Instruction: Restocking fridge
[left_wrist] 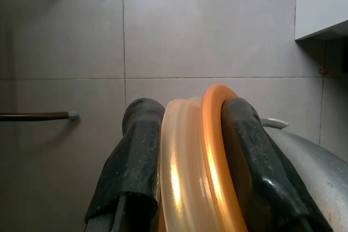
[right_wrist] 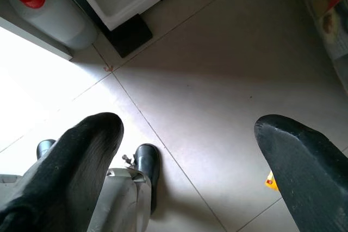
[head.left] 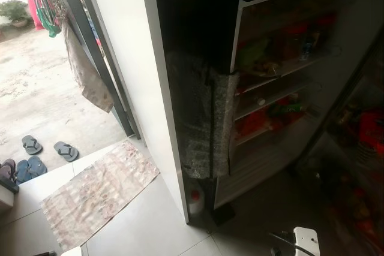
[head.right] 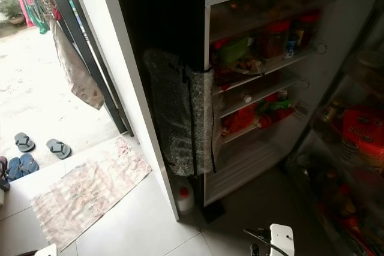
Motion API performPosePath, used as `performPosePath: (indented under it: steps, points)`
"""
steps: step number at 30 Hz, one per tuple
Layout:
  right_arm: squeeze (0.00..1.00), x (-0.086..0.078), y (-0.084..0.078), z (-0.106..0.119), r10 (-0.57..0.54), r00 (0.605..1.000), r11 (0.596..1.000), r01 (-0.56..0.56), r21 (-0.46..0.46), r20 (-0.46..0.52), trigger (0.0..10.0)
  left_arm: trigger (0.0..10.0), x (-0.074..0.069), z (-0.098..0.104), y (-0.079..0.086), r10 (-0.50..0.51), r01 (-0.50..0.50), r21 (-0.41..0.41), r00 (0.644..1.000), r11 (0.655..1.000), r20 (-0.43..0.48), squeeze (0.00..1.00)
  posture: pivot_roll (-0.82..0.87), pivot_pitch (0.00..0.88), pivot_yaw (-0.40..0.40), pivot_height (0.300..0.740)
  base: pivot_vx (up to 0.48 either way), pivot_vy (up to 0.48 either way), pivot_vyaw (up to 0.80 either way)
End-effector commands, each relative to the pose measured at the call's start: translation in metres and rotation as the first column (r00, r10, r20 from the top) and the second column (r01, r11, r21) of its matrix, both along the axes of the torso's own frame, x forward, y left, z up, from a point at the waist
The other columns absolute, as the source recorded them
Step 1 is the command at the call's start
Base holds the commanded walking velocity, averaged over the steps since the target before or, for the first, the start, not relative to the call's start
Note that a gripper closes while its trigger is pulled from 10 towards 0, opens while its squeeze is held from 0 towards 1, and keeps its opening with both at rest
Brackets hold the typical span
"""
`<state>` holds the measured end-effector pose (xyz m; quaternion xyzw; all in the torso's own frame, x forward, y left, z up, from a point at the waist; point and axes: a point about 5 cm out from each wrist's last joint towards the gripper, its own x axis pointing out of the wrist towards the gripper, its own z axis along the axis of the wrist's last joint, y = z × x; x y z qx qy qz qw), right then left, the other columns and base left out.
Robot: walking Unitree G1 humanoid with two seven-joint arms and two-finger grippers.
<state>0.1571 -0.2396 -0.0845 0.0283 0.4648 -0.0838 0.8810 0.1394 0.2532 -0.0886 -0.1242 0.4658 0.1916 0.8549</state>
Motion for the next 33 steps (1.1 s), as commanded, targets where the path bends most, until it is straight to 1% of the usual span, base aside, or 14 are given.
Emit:
performPosePath:
  steps: [1,3,7,10,23,27,30,33]
  points:
    - [0.00,0.0004,-0.0009,0.0006,0.012,1.000,1.000,-0.012,-0.004,0.005,10.0,10.0,0.0002,-0.0013,-0.0042,-0.016,0.016,-0.004,1.000,1.000,-0.009,0.00,-0.07,0.007,0.049,0.740,0.000,-0.251,0.00]
    - [0.00,0.0004,-0.0041,0.0017,0.008,1.000,1.000,-0.008,-0.014,0.013,10.0,10.0,0.0018,-0.0011,-0.0055,-0.019,0.019,-0.004,1.000,1.000,-0.008,0.00,-0.07,0.000,0.050,0.740,0.000,-0.255,0.75]
    - [0.00,-0.0006,-0.0034,0.0011,0.015,1.000,1.000,-0.015,-0.005,0.010,10.0,10.0,0.0019,-0.0011,-0.0054,-0.019,0.019,-0.004,1.000,1.000,-0.008,0.00,-0.07,0.000,0.052,0.740,0.000,-0.255,0.68]
    - [0.00,-0.0025,-0.0023,-0.0001,0.001,1.000,1.000,-0.001,0.012,0.002,10.0,10.0,0.0023,-0.0010,-0.0055,-0.024,0.024,-0.001,1.000,1.000,-0.011,0.00,-0.07,0.000,0.055,0.740,0.000,-0.255,0.00]
    - [0.00,-0.0012,0.0028,-0.0003,0.066,0.998,0.998,-0.066,0.005,0.010,10.0,10.0,0.0025,-0.0009,-0.0052,-0.021,0.021,0.000,1.000,1.000,-0.012,0.00,-0.07,0.010,0.052,0.740,0.000,-0.252,0.00]
    - [0.00,-0.0008,0.0026,-0.0001,0.075,0.997,0.997,-0.075,-0.002,0.008,10.0,10.0,0.0022,-0.0012,-0.0057,-0.019,0.019,0.000,1.000,1.000,-0.014,0.00,-0.07,0.014,0.049,0.740,0.000,-0.242,0.38]
    - [0.00,0.0001,0.0011,0.0006,0.062,0.998,0.998,-0.062,-0.001,0.014,10.0,10.0,0.0028,-0.0015,-0.0076,-0.016,0.016,-0.004,1.000,1.000,-0.013,0.00,-0.08,0.017,0.047,0.740,0.000,0.000,0.00]
    - [0.00,0.0027,-0.0044,0.0035,0.035,0.999,0.999,-0.035,-0.007,0.037,10.0,10.0,0.0058,-0.0015,-0.0115,-0.011,0.011,-0.012,1.000,1.000,-0.005,0.00,-0.11,0.017,0.051,0.740,0.000,0.000,0.00]
